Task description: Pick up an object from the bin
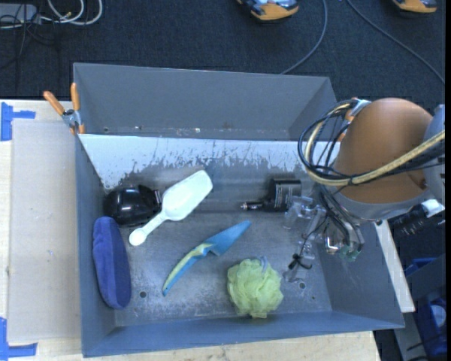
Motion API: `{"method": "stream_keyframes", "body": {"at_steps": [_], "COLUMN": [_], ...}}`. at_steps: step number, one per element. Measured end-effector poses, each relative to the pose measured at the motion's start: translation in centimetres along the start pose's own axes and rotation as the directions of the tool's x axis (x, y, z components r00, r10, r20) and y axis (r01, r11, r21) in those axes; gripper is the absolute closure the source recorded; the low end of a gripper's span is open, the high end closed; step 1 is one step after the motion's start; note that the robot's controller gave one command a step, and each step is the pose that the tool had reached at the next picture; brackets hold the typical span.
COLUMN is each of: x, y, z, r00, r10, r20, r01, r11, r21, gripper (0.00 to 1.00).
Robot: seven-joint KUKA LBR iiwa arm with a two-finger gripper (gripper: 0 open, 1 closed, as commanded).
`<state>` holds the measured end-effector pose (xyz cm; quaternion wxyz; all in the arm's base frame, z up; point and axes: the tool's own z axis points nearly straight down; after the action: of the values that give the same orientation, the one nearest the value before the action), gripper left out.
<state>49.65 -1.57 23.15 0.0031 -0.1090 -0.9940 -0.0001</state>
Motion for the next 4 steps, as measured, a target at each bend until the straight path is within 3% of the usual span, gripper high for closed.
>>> {"method": "stream_keyframes", "body": {"at_steps": [1, 2, 3, 4], "x": [-0.1, -3.1, -3.1, -11.8], "y": [0.0, -9.0, -5.6, -8.5], "z": [0.0, 7.0, 9.2, -3.2], "r00": [1.0, 0.999, 1.0, 0.999], "r10": [-0.002, -0.042, -0.003, 0.054], "r20": [0.002, -0.005, -0.01, 0.003], "r01": [0.002, 0.042, 0.003, -0.054], "r11": [1.0, 0.999, 1.0, 0.999], "r21": [0.0, 0.003, 0.002, 0.002], "gripper": [1.0, 1.0, 1.0, 1.0]}}
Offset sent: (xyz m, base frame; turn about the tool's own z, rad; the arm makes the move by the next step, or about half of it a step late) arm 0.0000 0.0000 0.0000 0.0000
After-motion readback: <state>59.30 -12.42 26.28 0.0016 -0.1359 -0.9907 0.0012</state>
